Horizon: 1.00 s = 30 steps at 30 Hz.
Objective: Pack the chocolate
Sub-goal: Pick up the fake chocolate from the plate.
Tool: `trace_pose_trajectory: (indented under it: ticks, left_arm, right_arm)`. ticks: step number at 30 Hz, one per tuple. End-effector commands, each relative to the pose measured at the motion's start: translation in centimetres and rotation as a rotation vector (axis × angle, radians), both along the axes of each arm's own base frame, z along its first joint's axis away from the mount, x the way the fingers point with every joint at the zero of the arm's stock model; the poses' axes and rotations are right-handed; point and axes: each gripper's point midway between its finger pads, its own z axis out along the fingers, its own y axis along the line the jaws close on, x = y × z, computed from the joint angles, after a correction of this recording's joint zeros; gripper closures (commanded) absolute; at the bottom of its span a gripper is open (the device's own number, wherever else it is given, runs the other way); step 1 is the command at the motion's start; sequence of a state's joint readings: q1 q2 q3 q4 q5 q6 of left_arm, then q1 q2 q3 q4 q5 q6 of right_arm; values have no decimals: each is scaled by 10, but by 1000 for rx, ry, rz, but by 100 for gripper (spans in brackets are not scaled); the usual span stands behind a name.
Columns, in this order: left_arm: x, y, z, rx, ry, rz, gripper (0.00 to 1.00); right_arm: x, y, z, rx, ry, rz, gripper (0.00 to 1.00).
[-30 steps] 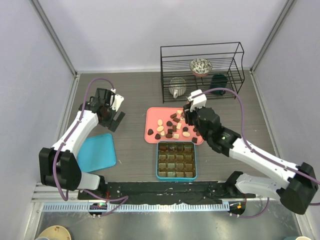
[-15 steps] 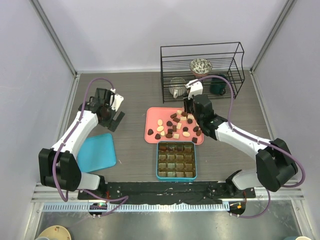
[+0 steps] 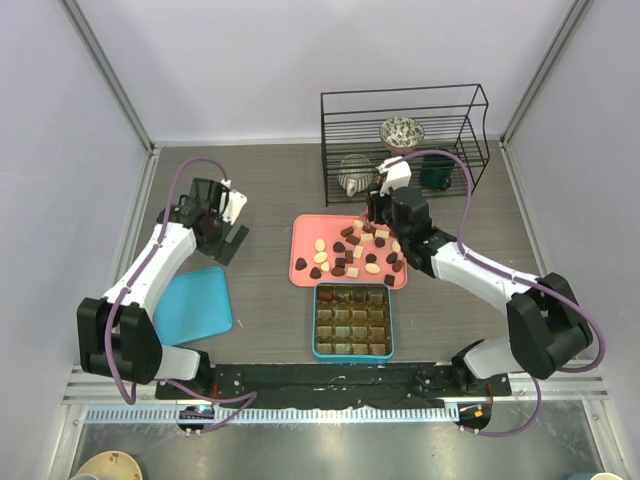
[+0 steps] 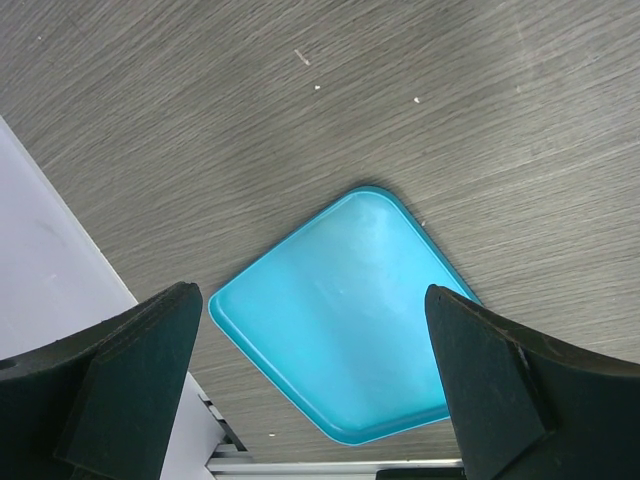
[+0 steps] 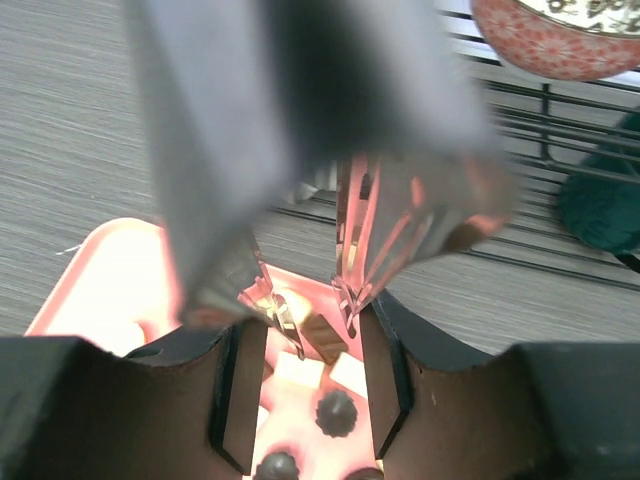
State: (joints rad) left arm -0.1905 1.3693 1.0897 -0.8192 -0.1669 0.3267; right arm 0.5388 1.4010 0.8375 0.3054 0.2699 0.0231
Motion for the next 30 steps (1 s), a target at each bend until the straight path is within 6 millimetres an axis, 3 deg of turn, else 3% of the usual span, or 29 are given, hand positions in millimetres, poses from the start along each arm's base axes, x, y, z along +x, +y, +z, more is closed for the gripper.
trace_pose_trajectory:
  ticks: [1,19,30]
  left_arm:
    - [4,3,10,15,-55,-7,0]
    - [3,7,12,38,-61,-12,0]
    - [1,8,12,42,-59,-14,0]
  right_arm:
    - [13,16,23,83,-70,36,55]
    - [29,31,-5,91,-25,60,51]
    - [27,37,-16,98,-1,88,60]
